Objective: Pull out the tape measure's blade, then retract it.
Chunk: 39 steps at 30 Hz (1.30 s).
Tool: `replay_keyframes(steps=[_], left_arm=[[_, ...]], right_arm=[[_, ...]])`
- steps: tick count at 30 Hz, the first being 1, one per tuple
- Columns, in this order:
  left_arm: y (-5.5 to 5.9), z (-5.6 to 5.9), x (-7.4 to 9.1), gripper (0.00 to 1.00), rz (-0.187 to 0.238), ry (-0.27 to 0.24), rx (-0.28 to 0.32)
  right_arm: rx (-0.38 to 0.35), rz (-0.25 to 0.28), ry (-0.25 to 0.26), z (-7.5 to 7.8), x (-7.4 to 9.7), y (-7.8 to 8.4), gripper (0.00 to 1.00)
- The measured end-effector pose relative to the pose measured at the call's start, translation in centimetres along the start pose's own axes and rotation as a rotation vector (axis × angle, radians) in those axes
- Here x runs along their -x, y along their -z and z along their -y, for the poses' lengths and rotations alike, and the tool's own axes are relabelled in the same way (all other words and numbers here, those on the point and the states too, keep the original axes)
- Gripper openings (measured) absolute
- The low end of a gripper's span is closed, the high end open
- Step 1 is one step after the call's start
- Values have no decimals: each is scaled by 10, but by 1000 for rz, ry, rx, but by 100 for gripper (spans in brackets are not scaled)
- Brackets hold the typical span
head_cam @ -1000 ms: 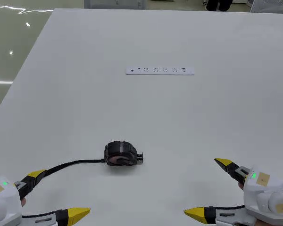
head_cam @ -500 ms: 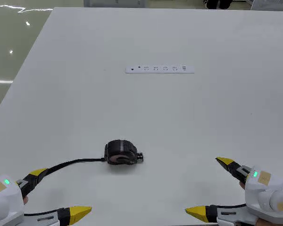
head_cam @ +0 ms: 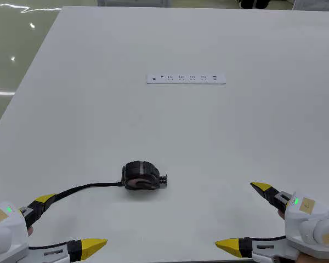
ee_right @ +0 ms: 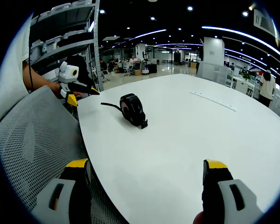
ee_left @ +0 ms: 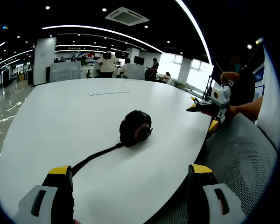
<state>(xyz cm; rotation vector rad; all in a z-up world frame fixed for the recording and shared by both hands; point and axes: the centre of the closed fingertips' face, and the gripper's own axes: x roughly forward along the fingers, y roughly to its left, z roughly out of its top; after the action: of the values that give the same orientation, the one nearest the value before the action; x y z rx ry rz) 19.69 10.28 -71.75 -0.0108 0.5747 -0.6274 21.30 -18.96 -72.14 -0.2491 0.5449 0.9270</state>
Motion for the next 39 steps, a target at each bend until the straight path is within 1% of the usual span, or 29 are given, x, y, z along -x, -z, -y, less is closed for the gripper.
replay_keyframes(steps=[3,6,10,15,21,27,32,39], left_arm=[[-1,0,-1,100,-3,3,-7],[-2,1,-2,100,-7,7,-14],[-3,-2,-3,100,-8,12,-24],[-5,-2,-6,100,-14,24,-40],[-10,-2,-10,99,-21,42,-70],[-12,0,-17,97,-45,73,-109],[-14,1,-23,96,-65,92,-138],[-14,2,-24,94,-69,95,-142]], right_arm=[[7,-10,-7,2,-1,3,96],[9,-10,-13,3,-1,1,96],[18,-19,-28,3,-4,1,95],[24,-26,-42,3,-7,0,94],[46,-38,-54,8,-9,-1,88],[63,-45,-76,9,-12,-3,83],[80,-55,-100,8,-15,-3,82],[86,-56,-104,8,-16,-3,79]])
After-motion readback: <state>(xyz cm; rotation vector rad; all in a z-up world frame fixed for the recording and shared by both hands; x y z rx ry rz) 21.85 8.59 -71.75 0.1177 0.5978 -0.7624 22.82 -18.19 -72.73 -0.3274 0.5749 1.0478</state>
